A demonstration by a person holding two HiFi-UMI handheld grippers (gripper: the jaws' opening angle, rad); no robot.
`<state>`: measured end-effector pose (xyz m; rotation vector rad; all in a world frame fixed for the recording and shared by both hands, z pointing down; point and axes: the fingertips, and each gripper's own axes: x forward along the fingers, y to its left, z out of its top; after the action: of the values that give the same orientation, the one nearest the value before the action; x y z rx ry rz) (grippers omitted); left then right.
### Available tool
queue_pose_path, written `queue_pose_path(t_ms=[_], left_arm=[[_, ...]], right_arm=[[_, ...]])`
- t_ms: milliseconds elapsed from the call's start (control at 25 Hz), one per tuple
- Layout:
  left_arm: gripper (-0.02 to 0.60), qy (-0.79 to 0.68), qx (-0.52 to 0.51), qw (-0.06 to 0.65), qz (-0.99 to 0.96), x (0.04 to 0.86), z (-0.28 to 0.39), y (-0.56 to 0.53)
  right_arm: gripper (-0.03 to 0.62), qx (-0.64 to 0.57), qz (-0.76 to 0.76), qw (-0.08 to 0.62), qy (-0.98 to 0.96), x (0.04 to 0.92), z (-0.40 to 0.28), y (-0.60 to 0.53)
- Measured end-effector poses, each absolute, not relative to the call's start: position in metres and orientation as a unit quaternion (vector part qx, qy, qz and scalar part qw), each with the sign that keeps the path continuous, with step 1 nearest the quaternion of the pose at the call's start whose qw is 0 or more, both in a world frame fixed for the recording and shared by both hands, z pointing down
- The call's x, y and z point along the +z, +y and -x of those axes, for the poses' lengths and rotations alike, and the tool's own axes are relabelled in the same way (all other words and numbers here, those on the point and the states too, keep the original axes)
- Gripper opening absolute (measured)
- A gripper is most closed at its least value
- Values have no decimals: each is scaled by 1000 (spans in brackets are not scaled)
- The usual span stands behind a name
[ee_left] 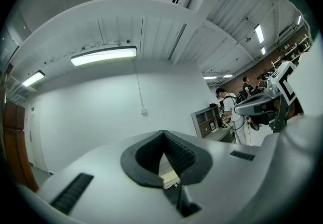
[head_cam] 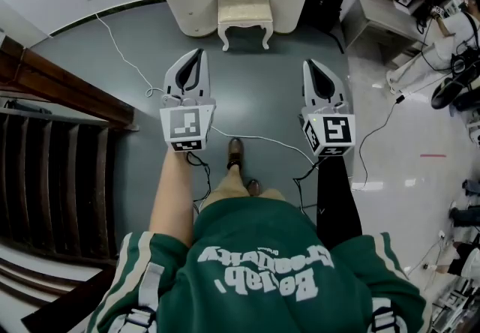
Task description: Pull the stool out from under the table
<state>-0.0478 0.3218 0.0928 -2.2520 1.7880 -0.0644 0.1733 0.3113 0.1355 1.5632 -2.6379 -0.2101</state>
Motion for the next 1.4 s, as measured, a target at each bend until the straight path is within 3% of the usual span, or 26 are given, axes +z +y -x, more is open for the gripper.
queue_pose_path(t_ms=[880, 1400], left_arm=[[14, 593, -17, 131, 794, 92, 124, 113], [14, 568, -3, 125, 814, 101, 125, 47]], right_arm=[[9, -71, -558, 94, -821, 139, -109, 127], [9, -66, -548, 66, -831, 143, -97, 45]])
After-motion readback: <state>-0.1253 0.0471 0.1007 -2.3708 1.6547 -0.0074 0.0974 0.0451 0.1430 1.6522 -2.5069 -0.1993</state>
